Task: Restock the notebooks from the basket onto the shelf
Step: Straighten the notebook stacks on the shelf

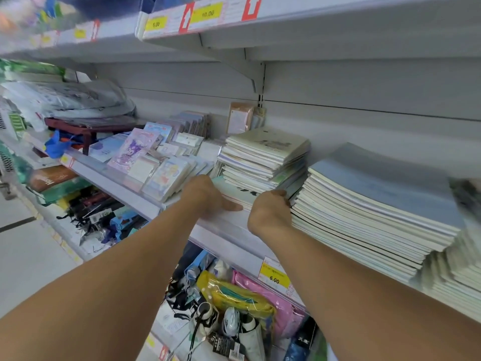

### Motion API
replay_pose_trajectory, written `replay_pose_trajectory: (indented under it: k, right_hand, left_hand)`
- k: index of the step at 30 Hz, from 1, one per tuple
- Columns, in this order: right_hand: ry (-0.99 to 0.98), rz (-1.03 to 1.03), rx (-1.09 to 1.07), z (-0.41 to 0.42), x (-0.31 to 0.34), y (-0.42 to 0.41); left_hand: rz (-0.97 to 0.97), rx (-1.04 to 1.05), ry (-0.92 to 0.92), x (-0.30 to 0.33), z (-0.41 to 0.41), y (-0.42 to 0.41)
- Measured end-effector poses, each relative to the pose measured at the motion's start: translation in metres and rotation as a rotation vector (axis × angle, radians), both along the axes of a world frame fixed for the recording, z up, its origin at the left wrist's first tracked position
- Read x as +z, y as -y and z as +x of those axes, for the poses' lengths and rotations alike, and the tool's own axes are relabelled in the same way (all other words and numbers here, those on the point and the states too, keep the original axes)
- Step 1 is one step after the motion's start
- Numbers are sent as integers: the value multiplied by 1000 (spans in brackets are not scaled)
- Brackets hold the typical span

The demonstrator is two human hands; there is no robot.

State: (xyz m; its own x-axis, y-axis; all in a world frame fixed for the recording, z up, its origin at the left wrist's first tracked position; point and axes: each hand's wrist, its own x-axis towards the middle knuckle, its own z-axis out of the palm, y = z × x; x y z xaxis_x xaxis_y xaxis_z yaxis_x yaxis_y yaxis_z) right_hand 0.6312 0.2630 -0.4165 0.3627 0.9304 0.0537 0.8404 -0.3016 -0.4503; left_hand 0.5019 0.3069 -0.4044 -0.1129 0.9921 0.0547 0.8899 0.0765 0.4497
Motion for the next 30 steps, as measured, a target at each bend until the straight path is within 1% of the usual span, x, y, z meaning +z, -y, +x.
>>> replay_pose_trajectory:
  k: [3, 6, 14, 17, 20, 23, 26, 30]
  right_hand:
    - [23, -14, 24, 1, -1, 0]
    - [-14, -14, 22, 2, 1, 1]
    - [-38, 13, -17, 1, 3, 7]
    - [-11, 18, -8, 1, 4, 9]
    - [41, 9, 52, 3, 7, 11]
    - [60, -63, 84, 3, 13, 14]
    - [15, -79, 69, 4, 15, 15]
    - [-47, -40, 40, 10, 9, 17]
  left_hand:
    - [29, -23, -21, -4, -1, -3]
    - [41, -51, -47, -4, -4, -2]
    - [138, -57, 13, -6, -15, -9]
    - [142, -79, 65, -9, -16, -11]
    - [119, -108, 64, -6, -18, -10]
    - [98, -107, 76, -4, -20, -8]
    - [107, -133, 107, -3, -23, -7]
    - [137, -146, 144, -9, -25, -11]
